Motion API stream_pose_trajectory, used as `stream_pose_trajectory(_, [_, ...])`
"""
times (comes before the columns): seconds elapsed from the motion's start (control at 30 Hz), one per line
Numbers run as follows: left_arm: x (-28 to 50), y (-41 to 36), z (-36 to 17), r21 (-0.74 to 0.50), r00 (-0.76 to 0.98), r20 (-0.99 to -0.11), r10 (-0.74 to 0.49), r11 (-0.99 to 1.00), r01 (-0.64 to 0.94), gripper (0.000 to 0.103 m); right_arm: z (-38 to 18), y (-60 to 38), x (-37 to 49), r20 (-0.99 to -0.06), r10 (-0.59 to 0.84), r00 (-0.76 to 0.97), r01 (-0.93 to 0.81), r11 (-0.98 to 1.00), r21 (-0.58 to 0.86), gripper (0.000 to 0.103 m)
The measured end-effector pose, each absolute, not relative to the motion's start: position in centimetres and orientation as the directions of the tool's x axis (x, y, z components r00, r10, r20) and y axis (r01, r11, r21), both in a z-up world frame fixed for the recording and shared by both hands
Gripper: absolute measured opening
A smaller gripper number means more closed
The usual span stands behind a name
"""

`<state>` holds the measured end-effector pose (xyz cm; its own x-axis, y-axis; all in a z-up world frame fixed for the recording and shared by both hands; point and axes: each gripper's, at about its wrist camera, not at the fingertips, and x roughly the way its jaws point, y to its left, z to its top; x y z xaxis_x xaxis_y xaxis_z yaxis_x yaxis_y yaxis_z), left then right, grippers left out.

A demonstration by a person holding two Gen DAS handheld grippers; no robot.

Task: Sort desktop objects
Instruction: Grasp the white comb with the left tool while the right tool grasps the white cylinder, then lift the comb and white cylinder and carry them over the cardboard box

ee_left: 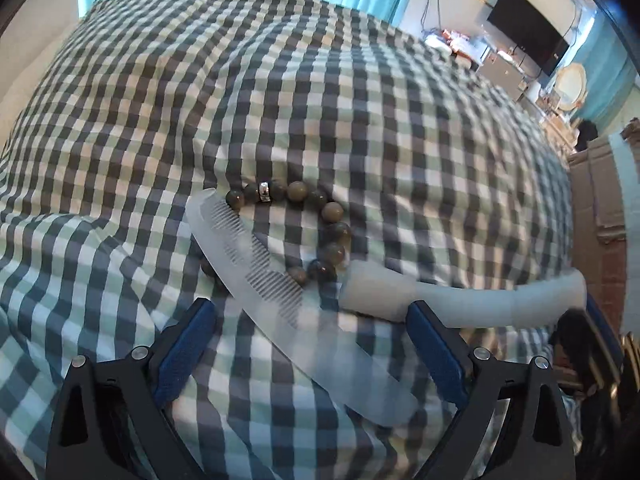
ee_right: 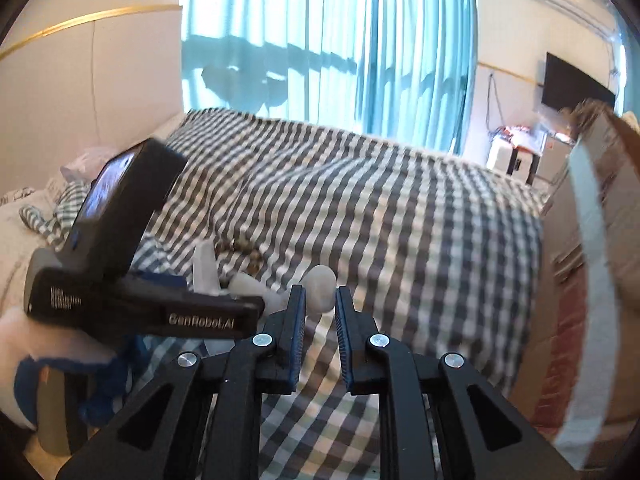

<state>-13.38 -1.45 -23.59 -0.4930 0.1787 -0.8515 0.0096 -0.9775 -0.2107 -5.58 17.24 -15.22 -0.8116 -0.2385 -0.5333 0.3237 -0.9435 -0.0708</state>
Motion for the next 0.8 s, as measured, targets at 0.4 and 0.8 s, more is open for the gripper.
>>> stream_pose_trajectory(0.4, [-12.4, -1.7, -23.2, -0.160, -0.486, -0.858, 0.164, -0.986, -0.050, 0.055, -17.2, 16.8, -5.7, -0.650, -0.241, -0.721, 0.446, -0.879, -0.168, 0.043])
stream_pose_trajectory(0.8, [-11.2, -5.8, -22.4, -0.250, -0.467, -0.845, 0.261, -0.964, -0.087, 0.012, -21.8, 14.8, -9.4, -0.688, -0.195, -0.699, 0.395, -0.907, -0.144, 0.039])
